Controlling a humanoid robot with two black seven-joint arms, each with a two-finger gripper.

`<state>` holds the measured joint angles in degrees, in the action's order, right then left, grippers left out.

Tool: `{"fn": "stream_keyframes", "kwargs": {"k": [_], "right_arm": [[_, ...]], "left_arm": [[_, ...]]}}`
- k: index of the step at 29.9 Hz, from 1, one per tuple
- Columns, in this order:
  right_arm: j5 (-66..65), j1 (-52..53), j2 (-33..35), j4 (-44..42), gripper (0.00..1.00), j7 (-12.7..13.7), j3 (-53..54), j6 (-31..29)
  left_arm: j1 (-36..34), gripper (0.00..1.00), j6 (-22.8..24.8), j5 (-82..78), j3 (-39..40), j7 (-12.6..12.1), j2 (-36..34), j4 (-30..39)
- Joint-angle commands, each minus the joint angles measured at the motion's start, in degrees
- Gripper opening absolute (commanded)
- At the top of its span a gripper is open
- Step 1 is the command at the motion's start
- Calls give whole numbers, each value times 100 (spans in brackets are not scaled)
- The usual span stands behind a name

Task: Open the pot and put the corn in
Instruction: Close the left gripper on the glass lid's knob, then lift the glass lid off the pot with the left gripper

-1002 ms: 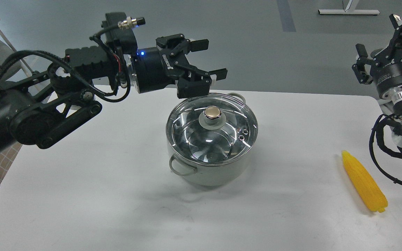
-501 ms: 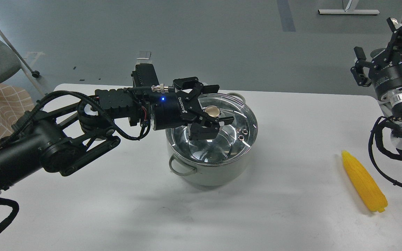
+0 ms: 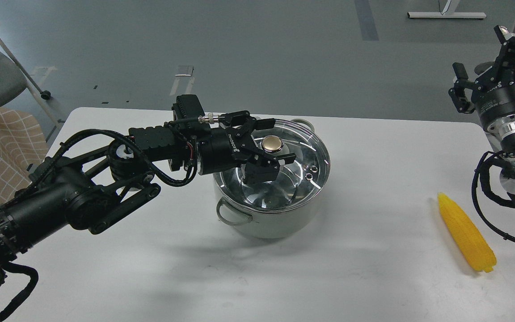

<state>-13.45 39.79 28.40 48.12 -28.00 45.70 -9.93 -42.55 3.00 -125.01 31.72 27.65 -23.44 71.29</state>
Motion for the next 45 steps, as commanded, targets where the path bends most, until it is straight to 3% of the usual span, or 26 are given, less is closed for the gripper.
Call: {"fn": "stream_keyframes", "kwargs": {"k": [1,17,28,30,45], "right_arm": [[0,-51,-1,22,100,0,0,-1],[0,-60,8,39,100,0,0,-1],[0,-95,-1,39,100,0,9,-1],[0,-95,-1,39,100,0,9,-1],[0,-95,-1,39,100,0,18,-1]], "left_arm": [[10,98,-1,1,-17,-6,-3,-28],[89,95,-10,1,-8,-14,32,-204],[115,65,-19,1,-8,-23,103,-248],[142,54,-19,1,1,-32,103,-248],[124,42,-19,1,18,-41,85,-230]]}}
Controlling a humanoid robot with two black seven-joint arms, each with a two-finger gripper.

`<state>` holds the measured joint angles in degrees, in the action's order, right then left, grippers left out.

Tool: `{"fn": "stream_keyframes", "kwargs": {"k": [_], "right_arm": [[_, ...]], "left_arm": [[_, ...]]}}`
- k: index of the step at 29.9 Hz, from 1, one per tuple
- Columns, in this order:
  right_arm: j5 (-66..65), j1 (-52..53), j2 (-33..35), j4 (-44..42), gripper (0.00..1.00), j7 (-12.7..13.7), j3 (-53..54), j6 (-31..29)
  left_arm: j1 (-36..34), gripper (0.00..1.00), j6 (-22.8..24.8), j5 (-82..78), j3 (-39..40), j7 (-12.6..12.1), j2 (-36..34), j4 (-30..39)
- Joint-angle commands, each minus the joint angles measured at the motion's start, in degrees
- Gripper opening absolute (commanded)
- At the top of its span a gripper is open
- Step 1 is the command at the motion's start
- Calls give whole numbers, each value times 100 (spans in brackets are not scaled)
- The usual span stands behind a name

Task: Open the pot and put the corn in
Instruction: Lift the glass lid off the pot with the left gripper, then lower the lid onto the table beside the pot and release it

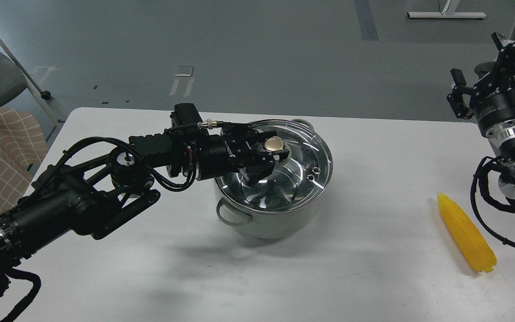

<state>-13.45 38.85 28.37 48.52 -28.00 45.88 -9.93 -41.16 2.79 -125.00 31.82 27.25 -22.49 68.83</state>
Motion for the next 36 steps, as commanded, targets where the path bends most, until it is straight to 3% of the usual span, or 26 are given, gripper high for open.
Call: {"fn": "stream_keyframes", "kwargs": {"k": [1,12,21,24,30,36], "right_arm": [[0,0,2,0,100,0,0,0],[0,0,10,17,100,0,35,0],[0,0,28,53,100,0,44,0],[0,-35,46,149,100,0,44,8],[0,-61,54,167,100,0,53,8],[0,-166,63,211,100,0,53,8]], "left_arm": [[-23,42,-24,0,9,0,-18,26],[-436,42,-77,0,53,18,-141,113],[-858,42,-94,0,53,75,-1562,464],[-684,42,-392,72,27,75,-2309,614],[168,43,-1244,90,289,75,-3136,623],[1258,44,-2071,502,431,75,-3568,623]]}}
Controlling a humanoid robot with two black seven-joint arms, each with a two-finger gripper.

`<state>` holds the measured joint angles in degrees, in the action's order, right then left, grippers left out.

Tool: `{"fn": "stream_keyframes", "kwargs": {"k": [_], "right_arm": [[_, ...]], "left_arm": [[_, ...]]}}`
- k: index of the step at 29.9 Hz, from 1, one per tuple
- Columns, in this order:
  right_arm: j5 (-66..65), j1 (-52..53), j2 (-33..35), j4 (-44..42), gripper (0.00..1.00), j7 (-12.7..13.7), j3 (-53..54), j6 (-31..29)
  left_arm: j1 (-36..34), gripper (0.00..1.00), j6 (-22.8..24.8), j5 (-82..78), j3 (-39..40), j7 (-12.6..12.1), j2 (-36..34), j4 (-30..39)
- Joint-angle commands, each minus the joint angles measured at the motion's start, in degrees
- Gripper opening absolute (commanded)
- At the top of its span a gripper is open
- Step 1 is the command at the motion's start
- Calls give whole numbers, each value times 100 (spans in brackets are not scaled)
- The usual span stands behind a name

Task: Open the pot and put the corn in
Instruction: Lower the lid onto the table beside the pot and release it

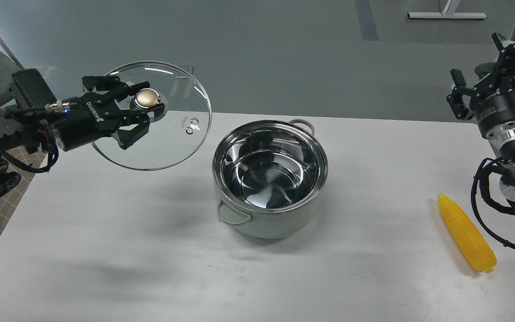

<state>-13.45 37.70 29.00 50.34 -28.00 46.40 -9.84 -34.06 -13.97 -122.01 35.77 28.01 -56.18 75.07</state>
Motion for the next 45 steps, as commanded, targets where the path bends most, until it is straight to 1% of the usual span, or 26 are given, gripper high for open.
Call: {"fn": "stream_keyframes", "kwargs": {"k": [1,5,8,13,17,22,26,28,45], "right_arm": [[0,-61,1,29,100,0,9,-1],[0,-78,1,29,100,0,9,-1],[0,-87,1,29,100,0,9,-1],[0,-105,1,29,100,0,18,-1],[0,-157,1,29,100,0,18,-1],[0,-201,1,29,100,0,18,-1],[0,-210,1,55,100,0,18,-1],[0,-210,1,55,100,0,18,-1],[0,-245,-8,64,100,0,18,-1]], "left_arm": [[637,44,-440,213,36,-1,-227,-1],[1050,44,-624,396,36,-1,-218,-115],[1226,45,-669,643,9,-1,-157,-378],[1323,45,-730,740,-52,-1,151,-853],[1463,45,-923,740,-61,-1,449,-1257],[1534,45,-1090,731,-70,-1,757,-1539],[1613,46,-1310,731,-78,-1,1055,-1986],[1613,46,-1354,731,-79,-1,1135,-2093],[1754,51,-1381,731,-79,-1,1276,-2313]]}}
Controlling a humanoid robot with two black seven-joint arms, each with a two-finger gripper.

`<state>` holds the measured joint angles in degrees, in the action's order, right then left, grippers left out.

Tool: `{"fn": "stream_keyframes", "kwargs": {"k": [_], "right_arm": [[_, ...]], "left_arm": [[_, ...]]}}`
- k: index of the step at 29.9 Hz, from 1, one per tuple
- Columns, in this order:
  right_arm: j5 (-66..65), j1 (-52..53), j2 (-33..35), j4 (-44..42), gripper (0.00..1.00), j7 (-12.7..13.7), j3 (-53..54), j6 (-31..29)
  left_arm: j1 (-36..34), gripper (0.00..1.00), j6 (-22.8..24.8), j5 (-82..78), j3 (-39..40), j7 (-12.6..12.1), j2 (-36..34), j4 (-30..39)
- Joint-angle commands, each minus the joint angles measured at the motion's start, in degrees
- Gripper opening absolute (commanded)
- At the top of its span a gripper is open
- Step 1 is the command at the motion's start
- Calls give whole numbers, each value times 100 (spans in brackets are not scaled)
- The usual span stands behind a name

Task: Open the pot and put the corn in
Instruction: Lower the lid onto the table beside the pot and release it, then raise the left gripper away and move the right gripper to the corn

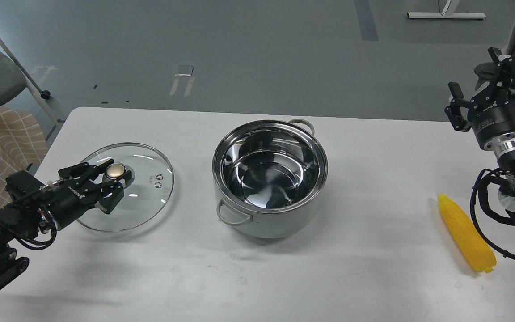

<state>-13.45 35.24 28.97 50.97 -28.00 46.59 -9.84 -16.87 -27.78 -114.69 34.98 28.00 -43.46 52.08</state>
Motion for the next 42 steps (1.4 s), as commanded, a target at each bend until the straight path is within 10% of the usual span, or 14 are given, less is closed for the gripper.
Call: {"fn": "stream_keyframes", "kwargs": {"k": [1,36,42], "right_arm": [[0,0,-5,1,100,0,-1,0],[-26,18,48,-8,100,0,26,-18],[-1036,325,565,18,100,0,-53,-105]], "left_arm": [[61,51,1,0,0,0,4,-40],[-783,97,212,1907,97,0,-497,1015],[-1959,97,2064,4110,123,0,-462,866]]}}
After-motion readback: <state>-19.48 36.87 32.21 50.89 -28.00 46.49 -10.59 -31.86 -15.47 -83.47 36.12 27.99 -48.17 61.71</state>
